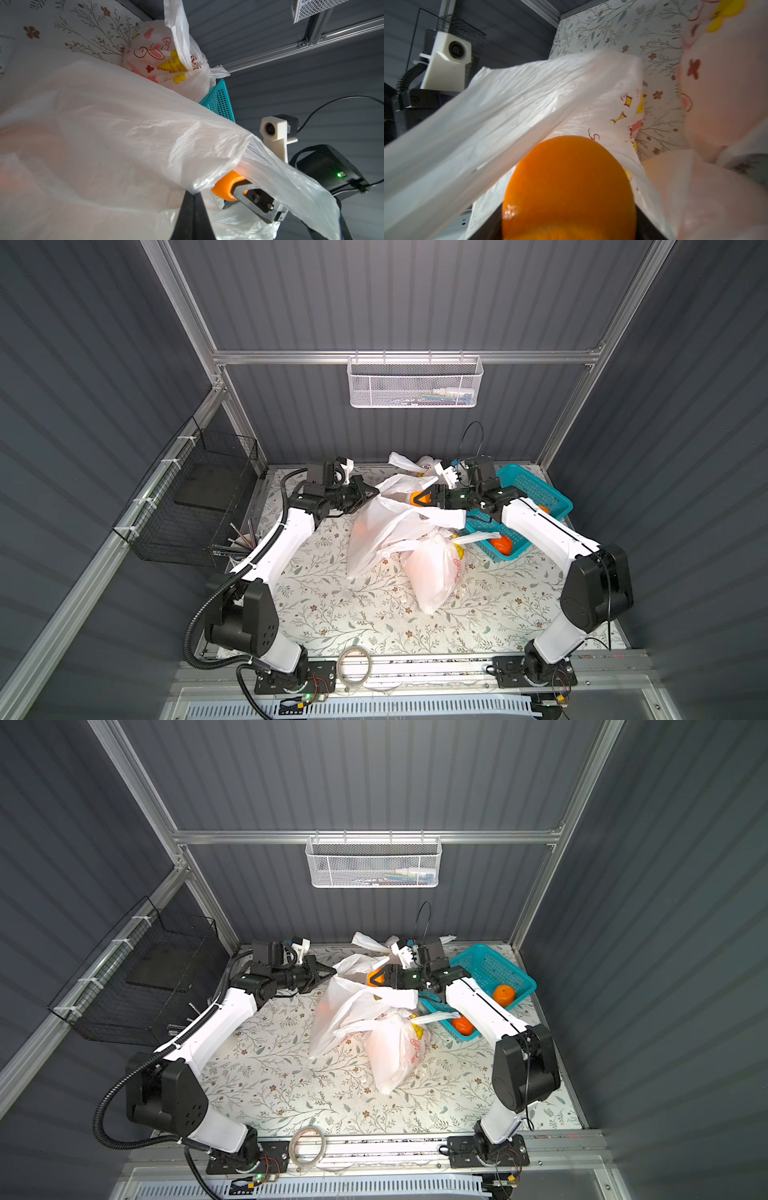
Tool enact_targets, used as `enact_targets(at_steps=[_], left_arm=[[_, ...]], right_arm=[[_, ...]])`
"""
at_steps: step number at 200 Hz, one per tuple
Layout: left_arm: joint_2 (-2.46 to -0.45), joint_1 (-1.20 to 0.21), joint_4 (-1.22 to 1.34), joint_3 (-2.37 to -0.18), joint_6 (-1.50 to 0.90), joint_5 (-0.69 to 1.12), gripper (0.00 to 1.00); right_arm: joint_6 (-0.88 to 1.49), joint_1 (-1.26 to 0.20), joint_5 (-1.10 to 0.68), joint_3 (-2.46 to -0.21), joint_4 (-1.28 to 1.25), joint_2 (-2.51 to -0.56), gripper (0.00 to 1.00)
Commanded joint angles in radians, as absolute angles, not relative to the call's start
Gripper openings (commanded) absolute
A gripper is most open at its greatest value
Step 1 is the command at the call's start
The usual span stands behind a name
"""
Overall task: Place the oranges into plastic bags & tie knots
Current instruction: Place the orange in the plastic bag.
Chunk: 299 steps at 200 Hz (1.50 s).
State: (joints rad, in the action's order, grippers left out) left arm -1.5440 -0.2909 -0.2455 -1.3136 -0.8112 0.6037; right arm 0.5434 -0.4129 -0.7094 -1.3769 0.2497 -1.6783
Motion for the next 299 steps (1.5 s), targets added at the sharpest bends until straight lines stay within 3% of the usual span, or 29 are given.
enact_targets(at_steps=[1, 56, 124, 179, 217, 255, 299], left_arm=[[-1.508, -0.287, -0.251, -1.300, -0.790, 0.625, 0.00], [-1.507, -0.286, -0.247, -1.296, -0.802, 0.611, 0.00], [-1.504, -0.287, -0.247, -1.296, -0.808, 0.591, 0.00], [-1.494, -0.287, -0.263, -1.295, -0.799, 0.566, 0.00], [-1.486, -0.279, -0.272, -1.289, -0.793, 0.541, 0.00], [-1.487, -0.272, -0.272, -1.286, -0.792, 0.534, 0.00], [-1.490, -0.271, -0.269, -1.284, -0.785, 0.546, 0.00]], right_arm=[[0.645, -0.441, -0.751, -1.394, 0.111, -1.694, 0.63], [0.724, -0.478, -0.704, -1.364, 0.021, -1.741, 0.72], [0.627, -0.471, -0.614, -1.320, 0.117, -1.675, 0.89], [0.574, -0.435, -0.557, -1.280, 0.178, -1.578, 0.89], [0.457, -0.344, -0.486, -1.226, 0.343, -1.443, 0.90], [0.341, -0.176, -0.415, -1.182, 0.486, -1.330, 0.99], [0.123, 0.021, -0.132, -1.370, 0.709, -1.525, 0.99]])
